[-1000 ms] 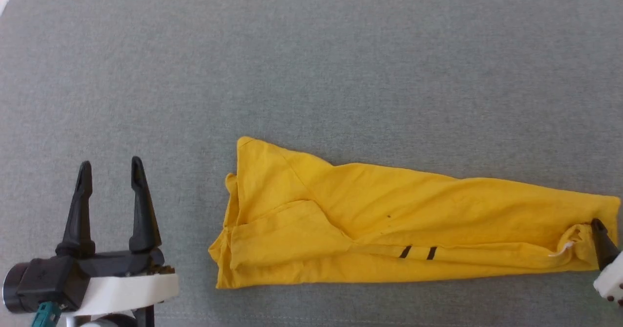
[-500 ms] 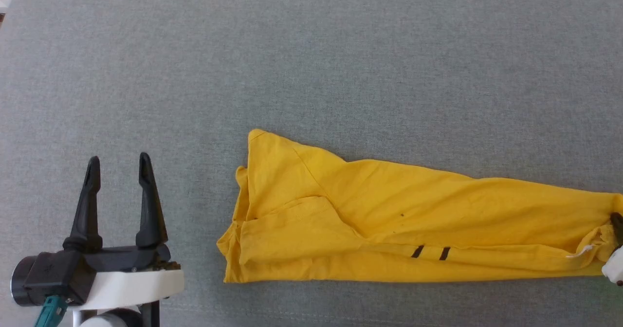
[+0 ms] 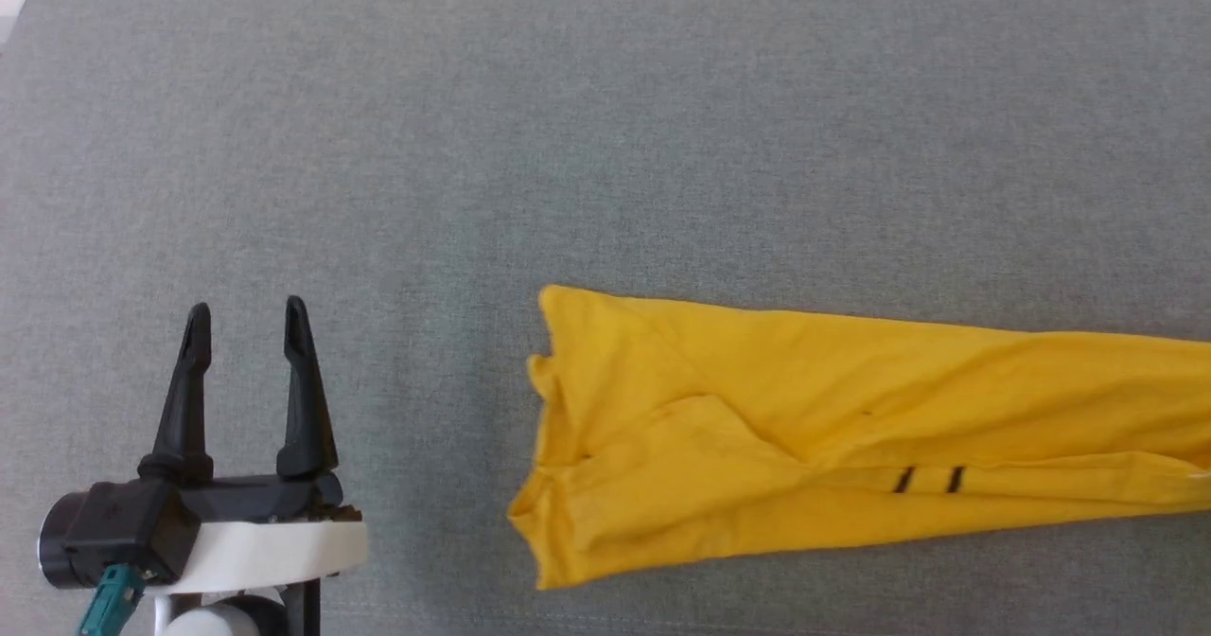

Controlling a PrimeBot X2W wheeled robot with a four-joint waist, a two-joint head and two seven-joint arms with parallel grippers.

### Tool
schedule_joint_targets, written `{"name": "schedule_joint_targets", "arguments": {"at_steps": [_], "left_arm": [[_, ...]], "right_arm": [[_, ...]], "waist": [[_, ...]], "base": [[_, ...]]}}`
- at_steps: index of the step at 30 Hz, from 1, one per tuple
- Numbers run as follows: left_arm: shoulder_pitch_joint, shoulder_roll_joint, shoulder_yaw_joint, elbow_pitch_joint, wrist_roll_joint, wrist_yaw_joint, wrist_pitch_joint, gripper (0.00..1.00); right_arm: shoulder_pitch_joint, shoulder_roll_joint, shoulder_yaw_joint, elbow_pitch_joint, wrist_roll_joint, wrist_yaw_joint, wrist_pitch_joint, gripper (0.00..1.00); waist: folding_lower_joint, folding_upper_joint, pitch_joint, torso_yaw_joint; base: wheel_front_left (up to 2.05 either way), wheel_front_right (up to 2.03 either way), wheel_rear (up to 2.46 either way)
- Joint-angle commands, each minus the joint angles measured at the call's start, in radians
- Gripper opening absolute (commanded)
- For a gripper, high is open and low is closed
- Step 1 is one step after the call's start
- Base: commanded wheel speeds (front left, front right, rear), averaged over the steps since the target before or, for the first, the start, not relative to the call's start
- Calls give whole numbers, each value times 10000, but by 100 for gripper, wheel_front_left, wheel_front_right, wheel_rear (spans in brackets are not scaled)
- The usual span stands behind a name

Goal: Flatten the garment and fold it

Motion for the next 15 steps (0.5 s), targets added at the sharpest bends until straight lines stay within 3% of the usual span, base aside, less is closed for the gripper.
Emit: {"name": "schedule_joint_targets", "arguments": {"at_steps": [1,7,15], "left_arm": [[-54,-27,28,35,118,-87,-49,100],[-36,-55,-8,198,183,-127,-49,100],[189,-101,-93,410,189,-90,-49,100]], "right_arm": [[-168,-77,-141,-17,-178,-21,-80,0],[-199,-12,-16,-304,-291,-21,128,0],[442,428,1864,-1654,1211,-21,1406,0]], "waist": [[-1,0,-64,-12],[-1,0,-304,16],[-1,0,-839,-1]], "base": [[0,0,0],[0,0,0],[0,0,0]]}}
